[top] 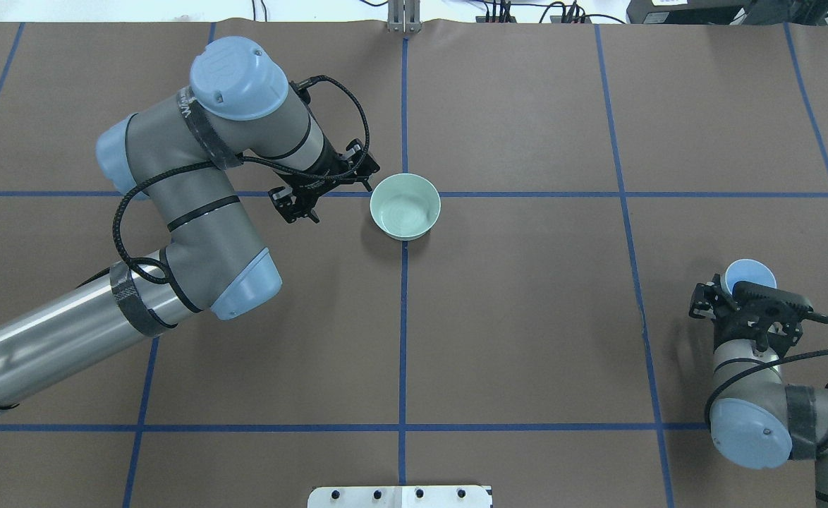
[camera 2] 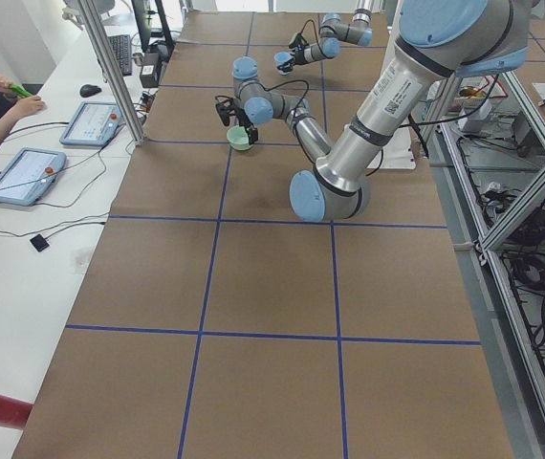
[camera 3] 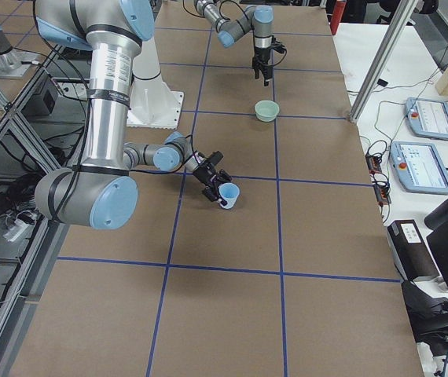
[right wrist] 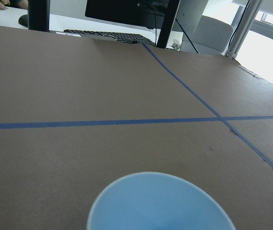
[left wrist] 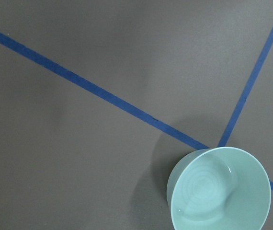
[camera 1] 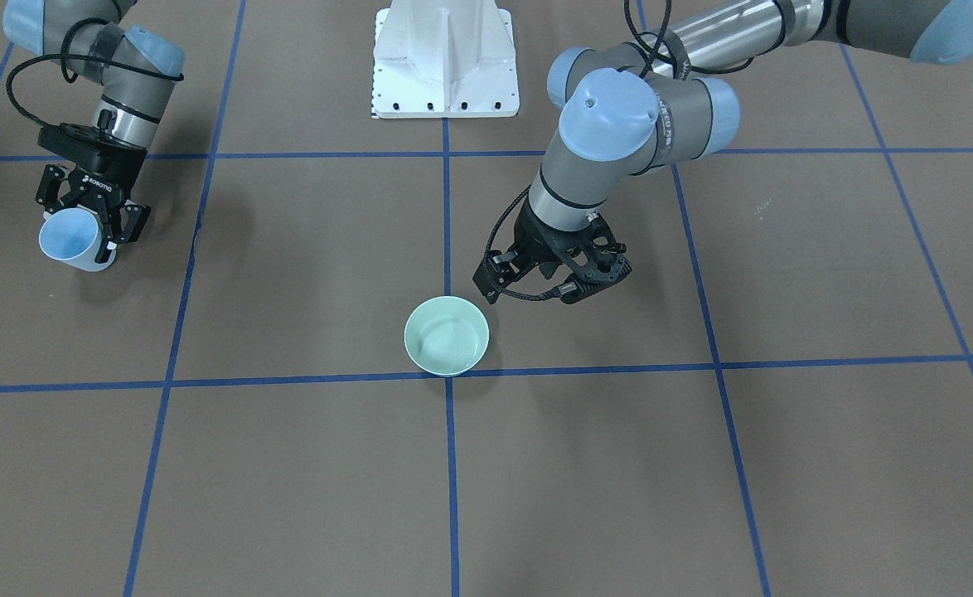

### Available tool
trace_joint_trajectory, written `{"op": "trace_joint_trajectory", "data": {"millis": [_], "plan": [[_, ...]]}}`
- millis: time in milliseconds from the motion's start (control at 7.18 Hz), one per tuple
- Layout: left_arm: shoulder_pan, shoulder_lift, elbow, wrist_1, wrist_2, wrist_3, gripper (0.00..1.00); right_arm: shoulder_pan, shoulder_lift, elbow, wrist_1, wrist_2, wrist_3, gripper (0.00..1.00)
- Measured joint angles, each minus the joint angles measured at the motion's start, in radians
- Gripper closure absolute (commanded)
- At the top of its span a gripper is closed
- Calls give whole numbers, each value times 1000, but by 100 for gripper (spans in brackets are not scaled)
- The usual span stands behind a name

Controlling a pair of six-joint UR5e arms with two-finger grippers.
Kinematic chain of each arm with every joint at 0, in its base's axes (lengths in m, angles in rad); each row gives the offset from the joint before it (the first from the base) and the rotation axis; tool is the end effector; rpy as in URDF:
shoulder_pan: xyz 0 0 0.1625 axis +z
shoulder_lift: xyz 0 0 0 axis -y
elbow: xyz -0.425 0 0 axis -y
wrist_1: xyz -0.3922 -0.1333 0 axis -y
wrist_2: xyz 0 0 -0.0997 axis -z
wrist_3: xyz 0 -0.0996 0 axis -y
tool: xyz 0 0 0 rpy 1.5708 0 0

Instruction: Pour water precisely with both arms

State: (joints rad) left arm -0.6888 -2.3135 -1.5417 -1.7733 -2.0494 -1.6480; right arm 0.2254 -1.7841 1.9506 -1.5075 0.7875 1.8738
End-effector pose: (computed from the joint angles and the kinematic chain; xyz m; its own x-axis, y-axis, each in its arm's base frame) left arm 0.4962 -0.5218 0.1936 0.4469 -0.4566 -0.7692 0.3176 0.8849 -0.3408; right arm -0.3541 -0.2901 0.5589 0.8118 0.4031 0.4224 -0.5839 0.5600 0.5878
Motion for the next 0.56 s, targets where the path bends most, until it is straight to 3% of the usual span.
{"op": "trace_joint_trajectory", "data": {"millis": [278,557], "plan": [[-2,0,0,0,-1,0,0,41,1,6,65,7,-93,100],[-15,-1,-14,2,-4,3,0,119,-1,18,305,67,-310,100]]}}
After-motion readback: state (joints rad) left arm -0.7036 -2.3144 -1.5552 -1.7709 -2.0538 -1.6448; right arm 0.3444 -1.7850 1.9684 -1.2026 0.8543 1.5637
